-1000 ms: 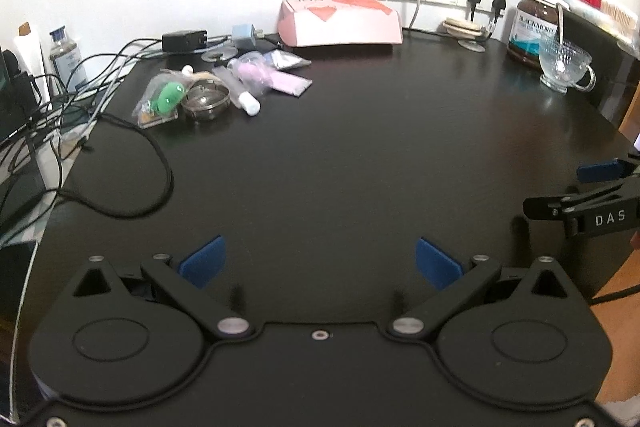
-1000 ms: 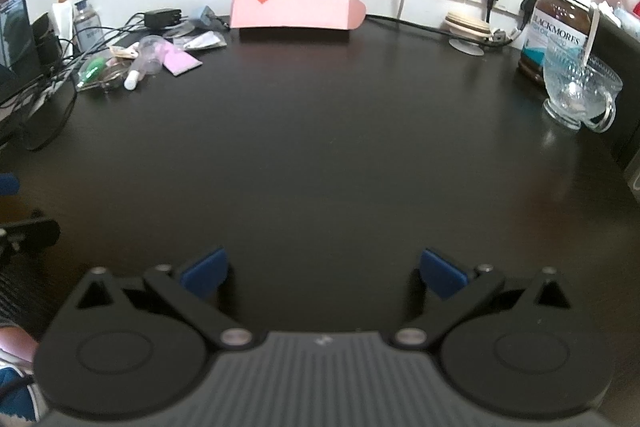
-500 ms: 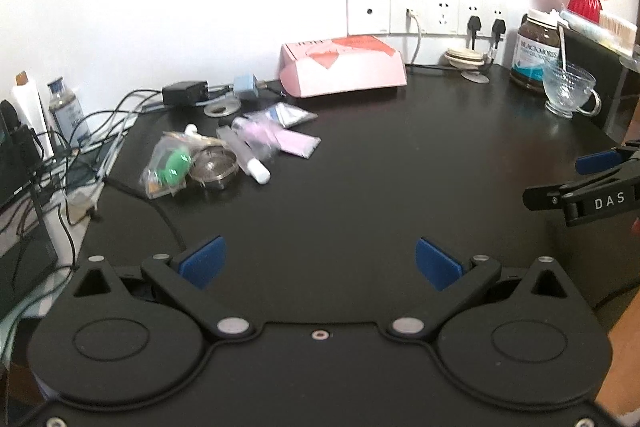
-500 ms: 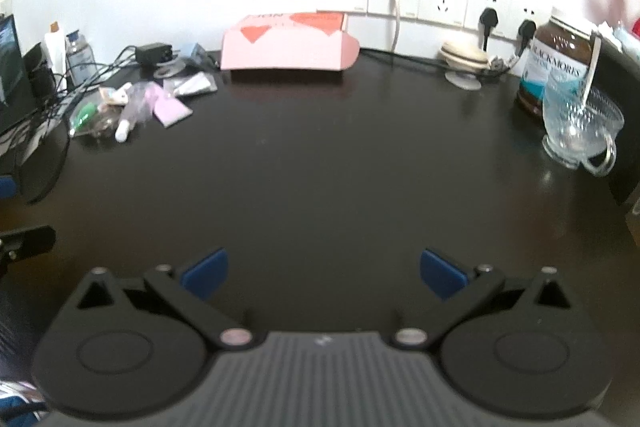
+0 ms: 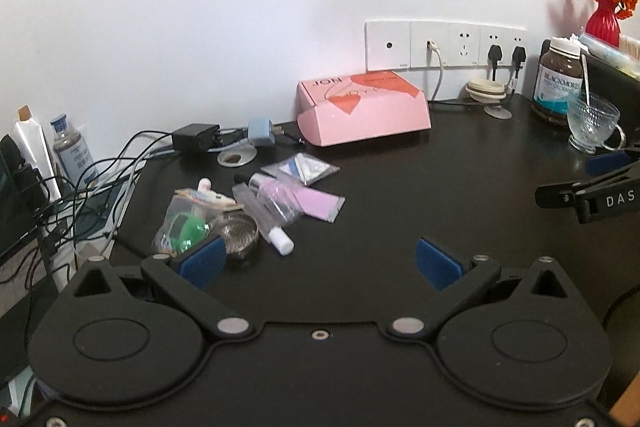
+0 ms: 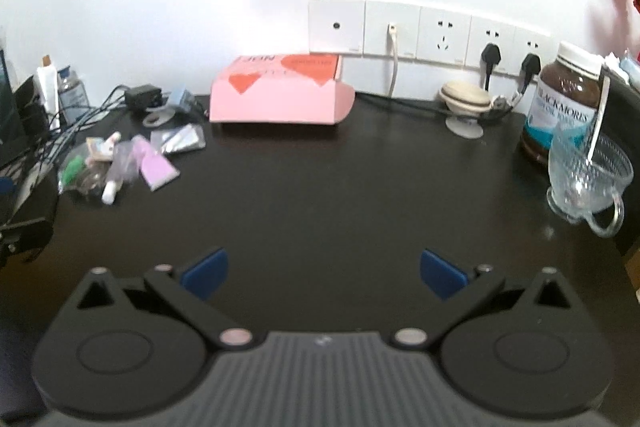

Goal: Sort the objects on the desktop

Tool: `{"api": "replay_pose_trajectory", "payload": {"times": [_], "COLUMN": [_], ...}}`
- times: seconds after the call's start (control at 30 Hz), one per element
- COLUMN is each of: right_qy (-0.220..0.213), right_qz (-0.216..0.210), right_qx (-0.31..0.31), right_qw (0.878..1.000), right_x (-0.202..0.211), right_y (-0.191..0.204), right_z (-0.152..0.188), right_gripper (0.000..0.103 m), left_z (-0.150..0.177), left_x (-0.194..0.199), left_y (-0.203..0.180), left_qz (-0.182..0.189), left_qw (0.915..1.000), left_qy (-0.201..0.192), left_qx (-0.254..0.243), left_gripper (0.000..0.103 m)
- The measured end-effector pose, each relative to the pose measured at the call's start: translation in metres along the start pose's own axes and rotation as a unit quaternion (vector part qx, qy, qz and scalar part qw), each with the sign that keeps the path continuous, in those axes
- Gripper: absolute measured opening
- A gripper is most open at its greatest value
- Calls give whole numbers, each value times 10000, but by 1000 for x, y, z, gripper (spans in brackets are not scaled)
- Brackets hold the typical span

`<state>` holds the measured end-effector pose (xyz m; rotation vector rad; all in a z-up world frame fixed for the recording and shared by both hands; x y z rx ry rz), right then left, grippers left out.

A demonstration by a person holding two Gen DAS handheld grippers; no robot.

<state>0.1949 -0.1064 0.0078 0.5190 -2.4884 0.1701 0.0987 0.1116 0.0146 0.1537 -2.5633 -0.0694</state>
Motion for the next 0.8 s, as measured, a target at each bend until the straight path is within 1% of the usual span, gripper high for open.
{"api": "replay_pose_trajectory", "payload": {"times": [0.13, 0.27, 0.53, 0.8], "right_qy": [-64, -110, -204, -229], "right_qz": [7, 7, -71, -126], "right_qx": [-37, -21, 248, 533], "right_qw": [10000, 9999, 9995, 9982], "right_x": [-9, -18, -39, -71], "right_y": [-5, -8, -3, 2], "right_z": [-13, -25, -42, -57], "right_gripper": [102, 102, 102, 102], "left_z": [-11, -14, -13, -22], "left_x": [-8, -15, -31, -56], "left_y": [1, 7, 11, 20], "left_qz": [-34, -73, -148, -224], "left_qw": [10000, 10000, 9998, 9994], "left_qy": [-59, -38, 99, 222], "left_qx": [1, 36, 102, 159], "left_gripper": [103, 103, 103, 103]}}
Point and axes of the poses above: each gripper's, at about its wrist camera, not at the fingertips, and x roughly against the way its jaws point, y to its left, z to its underside, the point moved 6 cm from there along -x, roughly the way its jaws point, and after that the axes turned 2 degrees about -y, right-handed, at the moved point
